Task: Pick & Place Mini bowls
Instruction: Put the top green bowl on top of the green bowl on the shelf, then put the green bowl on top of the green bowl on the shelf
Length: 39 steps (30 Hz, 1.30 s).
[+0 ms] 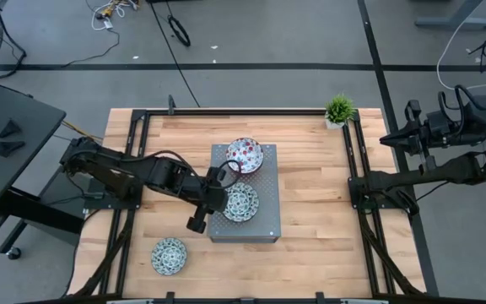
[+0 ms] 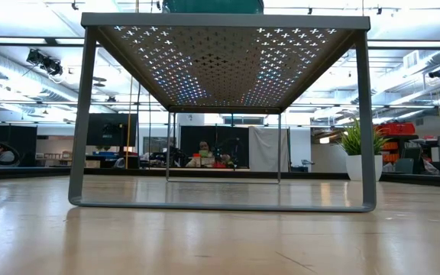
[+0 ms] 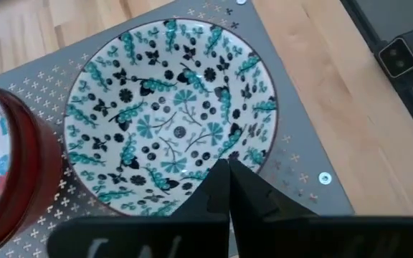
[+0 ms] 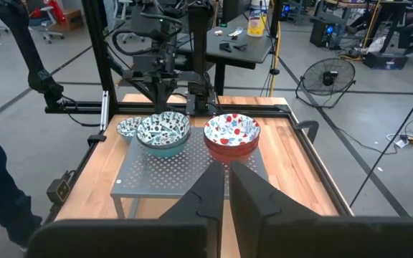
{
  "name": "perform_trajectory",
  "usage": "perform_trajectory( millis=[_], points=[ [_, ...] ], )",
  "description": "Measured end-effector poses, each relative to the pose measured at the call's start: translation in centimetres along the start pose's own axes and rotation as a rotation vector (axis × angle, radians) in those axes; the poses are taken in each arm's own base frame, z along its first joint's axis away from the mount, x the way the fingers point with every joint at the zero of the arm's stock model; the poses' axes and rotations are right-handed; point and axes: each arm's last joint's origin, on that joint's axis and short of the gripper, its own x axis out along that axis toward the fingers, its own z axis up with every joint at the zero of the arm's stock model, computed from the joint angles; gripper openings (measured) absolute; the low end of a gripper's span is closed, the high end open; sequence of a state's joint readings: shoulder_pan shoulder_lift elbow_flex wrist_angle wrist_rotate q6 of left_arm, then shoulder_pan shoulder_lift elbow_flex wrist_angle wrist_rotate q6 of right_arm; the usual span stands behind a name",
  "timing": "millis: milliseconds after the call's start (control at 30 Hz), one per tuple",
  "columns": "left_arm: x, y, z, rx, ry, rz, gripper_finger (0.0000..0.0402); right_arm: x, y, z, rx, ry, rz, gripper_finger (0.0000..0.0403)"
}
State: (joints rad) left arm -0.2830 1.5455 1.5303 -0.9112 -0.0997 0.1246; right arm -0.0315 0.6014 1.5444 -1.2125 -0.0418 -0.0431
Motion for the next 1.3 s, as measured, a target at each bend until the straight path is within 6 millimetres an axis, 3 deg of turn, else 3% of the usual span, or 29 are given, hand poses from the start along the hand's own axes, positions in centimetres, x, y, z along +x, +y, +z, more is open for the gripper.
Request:
perform_trajectory(
  millis=[400,1000,1300],
  points=[
    [0.1,1.8,-0.5,-0.02,0.036,0.064,0.0,0.0,0.0,0.0,0.0,0.0,0.0,0.0029],
    [0.1,2.5,-0.9,0.009,0.068,0.07,0.0,0.0,0.0,0.0,0.0,0.0,0.0,0.0029],
    [-2.0,2.3,-0.8,0.007,0.008,0.075,0.0,0.0,0.0,0.0,0.0,0.0,0.0,0.0029]
  ],
)
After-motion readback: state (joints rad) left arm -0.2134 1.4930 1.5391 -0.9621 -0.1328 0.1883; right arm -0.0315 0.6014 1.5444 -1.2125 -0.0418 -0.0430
